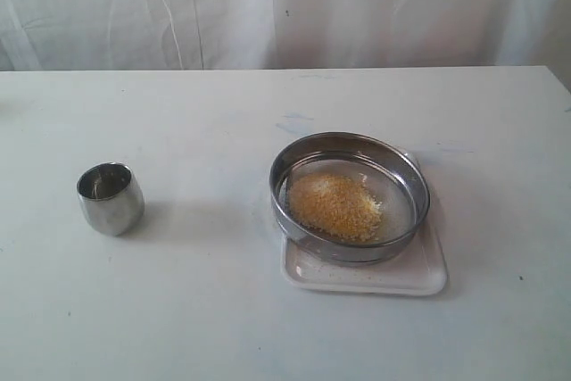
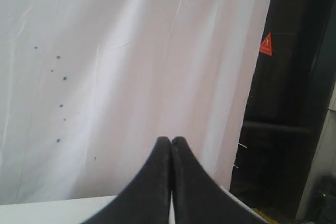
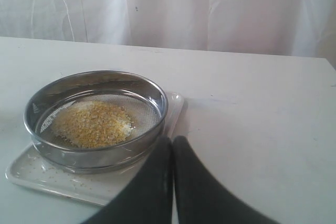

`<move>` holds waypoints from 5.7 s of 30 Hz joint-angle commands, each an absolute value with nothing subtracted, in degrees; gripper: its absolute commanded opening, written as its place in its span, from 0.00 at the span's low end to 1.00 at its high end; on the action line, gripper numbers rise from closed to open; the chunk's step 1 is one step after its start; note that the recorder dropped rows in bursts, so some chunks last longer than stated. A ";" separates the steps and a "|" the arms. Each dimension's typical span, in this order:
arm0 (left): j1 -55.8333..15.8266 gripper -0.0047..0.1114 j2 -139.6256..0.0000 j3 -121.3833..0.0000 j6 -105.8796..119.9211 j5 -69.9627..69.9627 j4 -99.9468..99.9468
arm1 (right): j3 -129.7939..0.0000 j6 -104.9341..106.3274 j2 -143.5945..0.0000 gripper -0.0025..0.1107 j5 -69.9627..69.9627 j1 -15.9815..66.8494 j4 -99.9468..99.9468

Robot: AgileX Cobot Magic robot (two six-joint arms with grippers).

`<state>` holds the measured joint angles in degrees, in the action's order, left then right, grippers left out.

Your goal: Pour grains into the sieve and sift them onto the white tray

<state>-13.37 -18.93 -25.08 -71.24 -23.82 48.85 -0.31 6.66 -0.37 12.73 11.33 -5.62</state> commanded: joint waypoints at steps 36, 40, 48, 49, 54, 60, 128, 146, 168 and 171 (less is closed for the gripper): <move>-13.24 0.04 -1.57 -6.97 1.18 0.57 -8.82 | 0.00 6.68 0.00 0.02 11.97 11.56 -5.68; -13.24 0.04 0.00 -4.32 1.18 0.67 -8.82 | 0.00 6.68 0.00 0.02 11.97 11.56 -5.68; -13.24 0.04 0.00 0.00 0.00 0.00 -8.82 | 0.00 6.68 0.00 0.02 11.97 11.56 -5.68; -13.24 0.04 0.00 0.00 0.00 -0.39 -8.46 | 0.00 6.68 0.00 0.02 11.97 11.56 -5.68; -13.24 0.04 0.00 0.00 0.00 0.50 -5.00 | 0.00 6.68 0.00 0.02 11.97 11.56 -5.68; -13.24 0.04 0.00 0.00 -0.94 0.63 -5.00 | 0.00 6.68 0.00 0.02 11.97 11.56 -5.68; -15.38 0.04 0.00 0.00 -1.35 0.87 -5.09 | -23.21 -10.41 -8.21 0.02 29.92 11.56 -6.47; -15.38 0.04 0.00 0.00 -1.35 0.87 -5.09 | -49.03 7.34 -56.49 0.64 47.46 11.56 -11.71; -15.38 0.04 0.00 0.00 -1.35 0.87 -5.09 | -64.80 11.42 -96.53 0.58 42.92 8.66 -11.71; -15.38 0.04 0.00 0.00 -1.35 0.87 -5.09 | -65.43 12.52 -98.84 0.58 41.77 8.55 -12.14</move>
